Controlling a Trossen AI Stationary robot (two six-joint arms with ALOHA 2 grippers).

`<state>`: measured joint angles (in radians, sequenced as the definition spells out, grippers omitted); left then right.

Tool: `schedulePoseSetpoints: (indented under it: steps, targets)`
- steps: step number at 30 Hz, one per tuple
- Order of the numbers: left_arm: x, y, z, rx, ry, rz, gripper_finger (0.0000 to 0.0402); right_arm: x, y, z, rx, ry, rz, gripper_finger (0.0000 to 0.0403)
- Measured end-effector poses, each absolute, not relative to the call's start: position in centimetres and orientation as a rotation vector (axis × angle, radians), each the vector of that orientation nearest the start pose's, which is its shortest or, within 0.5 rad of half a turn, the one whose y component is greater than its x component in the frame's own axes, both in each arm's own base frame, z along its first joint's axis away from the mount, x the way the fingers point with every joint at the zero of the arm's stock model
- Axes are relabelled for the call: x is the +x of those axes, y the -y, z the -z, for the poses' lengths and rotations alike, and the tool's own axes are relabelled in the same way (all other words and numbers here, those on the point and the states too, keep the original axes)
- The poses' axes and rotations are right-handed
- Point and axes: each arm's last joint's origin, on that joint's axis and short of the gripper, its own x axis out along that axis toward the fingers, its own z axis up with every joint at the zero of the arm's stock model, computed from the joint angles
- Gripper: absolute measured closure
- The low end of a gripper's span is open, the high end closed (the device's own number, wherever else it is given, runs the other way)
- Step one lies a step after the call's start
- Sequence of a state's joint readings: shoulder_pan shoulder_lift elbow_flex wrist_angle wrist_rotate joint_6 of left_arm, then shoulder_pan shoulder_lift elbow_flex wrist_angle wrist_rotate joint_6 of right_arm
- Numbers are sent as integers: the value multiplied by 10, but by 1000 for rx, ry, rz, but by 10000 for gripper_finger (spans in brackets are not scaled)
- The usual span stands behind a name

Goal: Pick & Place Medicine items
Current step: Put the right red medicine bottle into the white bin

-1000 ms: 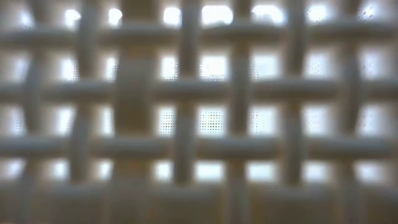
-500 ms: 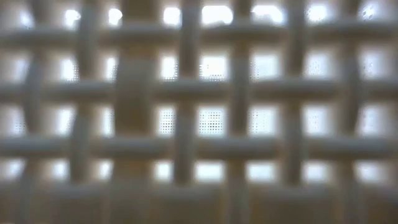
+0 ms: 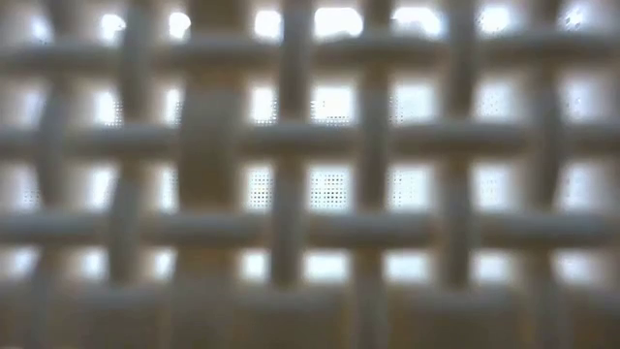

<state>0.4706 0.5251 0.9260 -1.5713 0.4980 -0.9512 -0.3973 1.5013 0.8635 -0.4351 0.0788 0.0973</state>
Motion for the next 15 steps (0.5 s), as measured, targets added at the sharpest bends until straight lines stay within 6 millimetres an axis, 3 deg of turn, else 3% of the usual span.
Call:
schedulePoseSetpoints:
  steps: [7, 15]
  targets:
    - [41, -6, -300, -1311, -948, -438, 203, 258, 111, -184, 258, -1048, 482, 199]
    - [61, -18, -324, -791, -650, -225, 203, 258, 111, -184, 259, -1048, 482, 199]
